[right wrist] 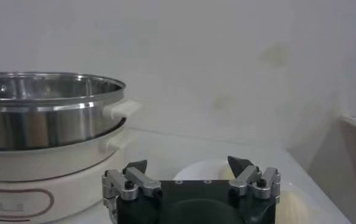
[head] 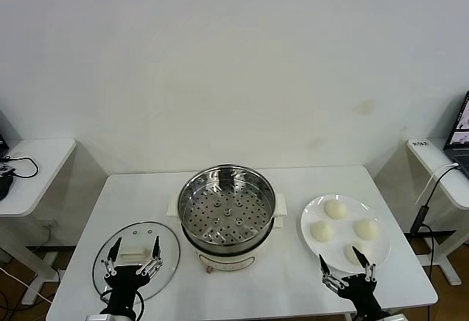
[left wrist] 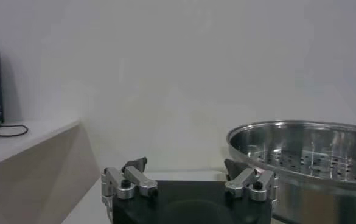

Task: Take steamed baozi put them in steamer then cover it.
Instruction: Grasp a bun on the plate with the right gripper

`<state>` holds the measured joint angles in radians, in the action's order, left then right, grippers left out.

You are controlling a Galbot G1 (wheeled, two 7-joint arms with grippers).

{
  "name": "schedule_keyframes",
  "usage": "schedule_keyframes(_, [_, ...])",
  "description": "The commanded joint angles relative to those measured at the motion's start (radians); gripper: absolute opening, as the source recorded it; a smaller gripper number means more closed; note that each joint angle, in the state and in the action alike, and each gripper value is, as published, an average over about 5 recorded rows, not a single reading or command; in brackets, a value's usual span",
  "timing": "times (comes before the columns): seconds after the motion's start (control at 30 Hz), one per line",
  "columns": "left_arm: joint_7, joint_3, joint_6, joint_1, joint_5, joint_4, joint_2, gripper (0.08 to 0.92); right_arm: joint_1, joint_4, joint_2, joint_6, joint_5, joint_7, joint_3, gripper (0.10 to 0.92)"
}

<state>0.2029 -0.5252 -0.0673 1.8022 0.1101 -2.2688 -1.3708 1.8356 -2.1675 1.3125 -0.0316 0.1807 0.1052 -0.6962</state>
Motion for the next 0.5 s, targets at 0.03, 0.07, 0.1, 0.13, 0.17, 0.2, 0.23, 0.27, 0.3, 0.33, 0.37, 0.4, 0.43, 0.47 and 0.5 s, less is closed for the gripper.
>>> schedule_keyframes(0.03, [-0.022, -0.002, -0.047, 0.003, -0.003, -0.013, -0.001, 0.823, -0.002, -0.001, -0.004, -0.004, -0.007, -0.008, -0.004, 0.823])
schedule_keyframes(0.07, [-0.023, -0.002, -0.048, 0.002, -0.001, -0.015, 0.0, 0.823, -0.004, -0.001, -0.007, -0.006, -0.009, -0.01, -0.007, 0.823])
schedule_keyframes(0.1, [-0.025, -0.003, -0.054, 0.001, 0.004, -0.018, 0.001, 0.823, -0.009, -0.001, -0.012, -0.012, -0.015, -0.016, -0.013, 0.823])
schedule_keyframes(0.13, [-0.024, -0.004, -0.055, -0.002, 0.007, -0.02, 0.002, 0.823, -0.017, -0.001, -0.02, -0.02, -0.021, -0.021, -0.019, 0.823])
schedule_keyframes(0.17, [-0.022, -0.005, -0.056, -0.004, 0.011, -0.022, 0.003, 0.823, -0.026, 0.0, -0.029, -0.028, -0.029, -0.027, -0.027, 0.823])
schedule_keyframes(0.2, [-0.017, -0.006, -0.06, -0.008, 0.015, -0.023, 0.004, 0.823, -0.038, 0.003, -0.043, -0.039, -0.042, -0.033, -0.037, 0.823])
schedule_keyframes(0.23, [-0.014, -0.007, -0.065, -0.011, 0.018, -0.025, 0.004, 0.823, -0.053, 0.009, -0.061, -0.051, -0.062, -0.038, -0.051, 0.823])
schedule_keyframes(0.27, [-0.014, -0.008, -0.071, -0.014, 0.018, -0.027, 0.004, 0.823, -0.07, 0.015, -0.082, -0.064, -0.083, -0.043, -0.064, 0.823])
schedule_keyframes(0.3, [-0.018, -0.009, -0.078, -0.016, 0.017, -0.028, 0.004, 0.823, -0.088, 0.024, -0.106, -0.078, -0.105, -0.045, -0.079, 0.823])
schedule_keyframes(0.33, [-0.028, -0.013, -0.085, -0.019, 0.014, -0.031, 0.004, 0.823, -0.109, 0.036, -0.136, -0.095, -0.132, -0.046, -0.095, 0.823])
schedule_keyframes(0.37, [-0.042, -0.016, -0.091, -0.02, 0.009, -0.034, 0.004, 0.823, -0.13, 0.049, -0.166, -0.111, -0.159, -0.044, -0.108, 0.823])
schedule_keyframes(0.4, [-0.056, -0.02, -0.094, -0.021, 0.004, -0.036, 0.003, 0.823, -0.151, 0.063, -0.2, -0.125, -0.185, -0.04, -0.119, 0.823])
schedule_keyframes(0.43, [-0.071, -0.024, -0.097, -0.022, -0.004, -0.039, 0.002, 0.823, -0.174, 0.08, -0.241, -0.142, -0.218, -0.03, -0.128, 0.822])
schedule_keyframes(0.47, [-0.083, -0.028, -0.098, -0.023, -0.013, -0.041, 0.002, 0.823, -0.194, 0.097, -0.281, -0.158, -0.251, -0.018, -0.135, 0.823])
schedule_keyframes(0.5, [-0.089, -0.031, -0.098, -0.023, -0.02, -0.042, 0.001, 0.823, -0.214, 0.114, -0.32, -0.171, -0.283, -0.001, -0.138, 0.823])
